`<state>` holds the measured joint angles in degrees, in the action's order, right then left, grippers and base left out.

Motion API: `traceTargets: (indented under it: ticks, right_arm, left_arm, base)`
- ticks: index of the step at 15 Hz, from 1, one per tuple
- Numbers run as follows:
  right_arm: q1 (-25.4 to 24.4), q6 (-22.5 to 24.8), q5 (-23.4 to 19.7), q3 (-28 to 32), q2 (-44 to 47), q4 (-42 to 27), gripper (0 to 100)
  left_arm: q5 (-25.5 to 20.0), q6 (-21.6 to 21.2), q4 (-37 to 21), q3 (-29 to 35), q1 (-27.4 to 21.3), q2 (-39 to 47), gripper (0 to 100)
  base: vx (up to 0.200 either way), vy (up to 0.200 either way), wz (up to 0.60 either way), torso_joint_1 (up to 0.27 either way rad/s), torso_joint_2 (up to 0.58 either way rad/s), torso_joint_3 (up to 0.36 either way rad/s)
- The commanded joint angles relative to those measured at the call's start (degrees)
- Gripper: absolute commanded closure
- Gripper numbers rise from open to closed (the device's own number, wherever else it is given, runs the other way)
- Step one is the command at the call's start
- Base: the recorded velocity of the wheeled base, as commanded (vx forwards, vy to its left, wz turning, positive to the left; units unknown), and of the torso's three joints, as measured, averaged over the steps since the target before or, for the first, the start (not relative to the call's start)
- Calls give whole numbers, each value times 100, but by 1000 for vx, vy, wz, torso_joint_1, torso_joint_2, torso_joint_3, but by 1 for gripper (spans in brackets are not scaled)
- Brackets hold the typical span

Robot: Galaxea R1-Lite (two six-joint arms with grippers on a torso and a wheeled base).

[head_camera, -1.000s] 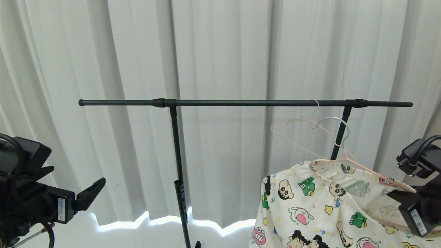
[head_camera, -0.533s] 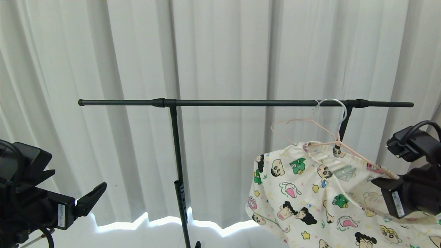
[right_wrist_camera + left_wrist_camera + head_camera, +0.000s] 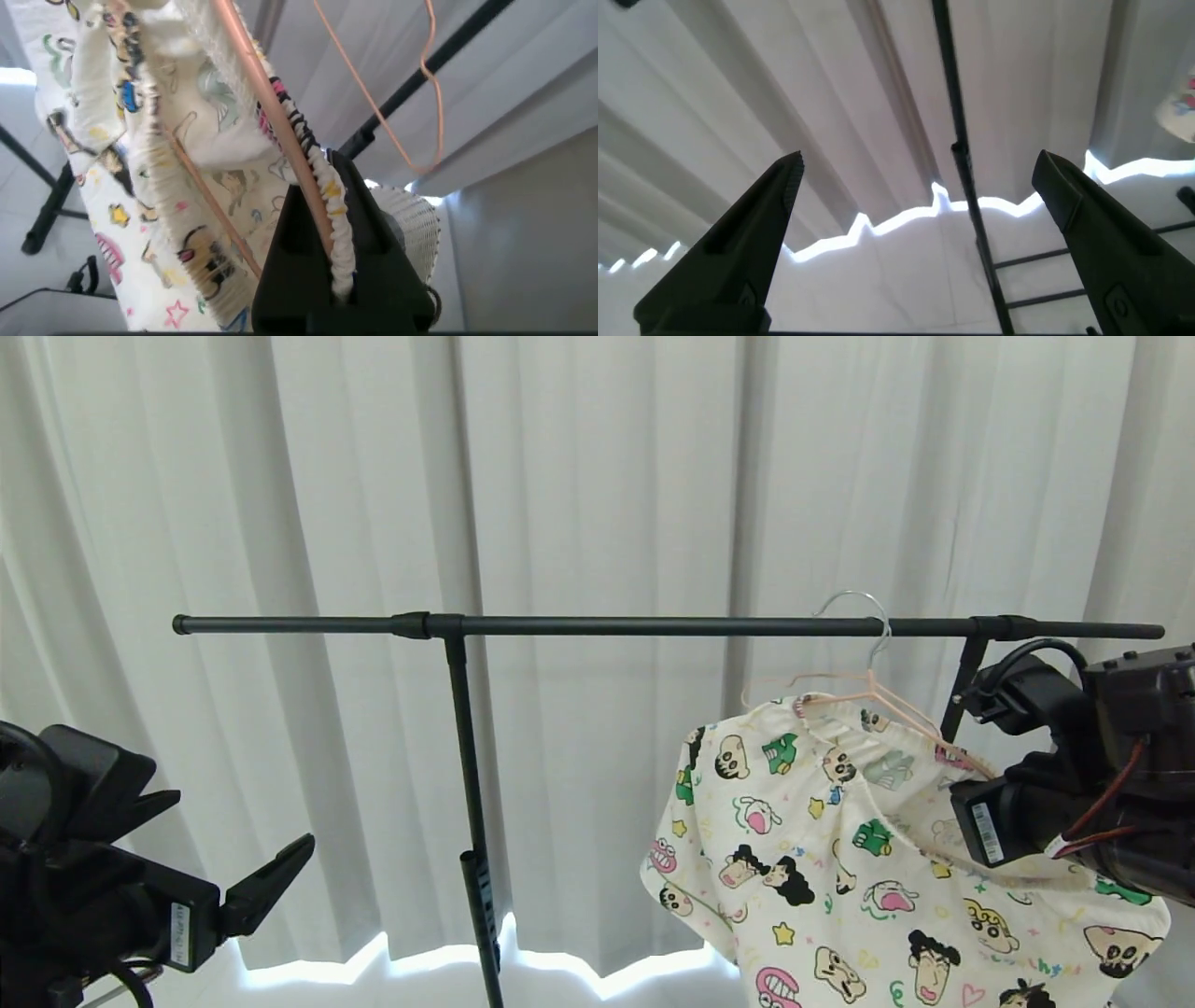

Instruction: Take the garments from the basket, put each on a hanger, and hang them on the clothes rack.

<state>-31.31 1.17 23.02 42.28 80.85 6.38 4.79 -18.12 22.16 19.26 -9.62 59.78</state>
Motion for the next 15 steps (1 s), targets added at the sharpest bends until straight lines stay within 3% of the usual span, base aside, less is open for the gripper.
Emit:
traceTargets:
  ticks: [1, 8, 12, 15]
  right_arm:
    - [37, 6, 1, 53, 71, 4, 100]
    - [54, 6, 1, 220, 107, 4, 100]
    - [54, 15, 1, 281, 432, 4, 100]
    - [116, -3, 19, 668, 977, 4, 100]
  left_arm:
    - [4, 1, -1, -1, -75, -46, 0]
    - [4, 10, -1, -1, -84, -142, 0]
    - [4, 1, 7, 7, -84, -213, 0]
    - [4, 1, 7, 16, -119, -309, 0]
  base:
    - [200, 0, 0, 2, 2, -2]
    - [200, 0, 0, 1, 4, 3]
    - [0, 0, 0, 0, 0, 0]
    - [0, 0, 0, 0, 0, 0]
